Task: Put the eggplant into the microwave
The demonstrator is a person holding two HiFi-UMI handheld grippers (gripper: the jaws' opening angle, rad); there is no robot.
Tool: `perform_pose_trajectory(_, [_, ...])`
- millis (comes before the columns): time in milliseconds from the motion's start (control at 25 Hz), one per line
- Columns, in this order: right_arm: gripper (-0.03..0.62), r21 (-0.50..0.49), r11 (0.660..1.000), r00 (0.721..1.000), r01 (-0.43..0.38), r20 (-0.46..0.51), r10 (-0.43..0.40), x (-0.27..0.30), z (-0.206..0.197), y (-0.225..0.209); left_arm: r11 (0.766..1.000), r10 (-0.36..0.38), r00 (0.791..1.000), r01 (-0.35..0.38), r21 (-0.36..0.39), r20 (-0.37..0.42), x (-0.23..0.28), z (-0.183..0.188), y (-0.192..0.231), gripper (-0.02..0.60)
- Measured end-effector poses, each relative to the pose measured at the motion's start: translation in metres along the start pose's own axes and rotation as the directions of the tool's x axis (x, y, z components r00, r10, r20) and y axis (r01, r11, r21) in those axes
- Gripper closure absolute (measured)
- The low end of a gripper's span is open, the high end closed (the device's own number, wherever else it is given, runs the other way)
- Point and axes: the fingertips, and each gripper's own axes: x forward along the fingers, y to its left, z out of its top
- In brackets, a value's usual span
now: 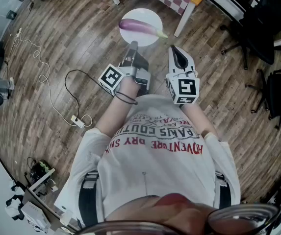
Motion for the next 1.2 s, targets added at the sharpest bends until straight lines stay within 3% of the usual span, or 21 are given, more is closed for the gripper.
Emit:
perform_pose_trajectory(560, [0.569,0.012,1.000,1.000,-0.004,0.021,0.004,-0.007,0.001,-0.004,0.998,0.051,0.999,-0.051,0.030,0.016,-0.011,-0.010,0.012,0.549])
perform_pose_trajectory(800, [0.568,0.033,0.999,1.000,-0.014,-0.005,0.014,-0.005,-0.007,-0.011,0.999,0.038,0.998,-0.039,0.017,0.041,-0.009,-0.010,0.008,0.549])
perform_pose_trajectory(920, [0.568,0.047,0.998,1.000,-0.028,-0.012,0.029,0.005,-0.011,-0.014,0.997,0.066,0.996,-0.068,0.024,0.055,-0.006,-0.004,0.017,0.549])
perform_pose_trajectory(1200, [0.568,0.041,0.999,0.998,-0.036,-0.041,0.038,0.054,-0.020,-0.018,0.998,0.060,0.996,-0.059,-0.016,0.072,0.023,0.023,0.028,0.549])
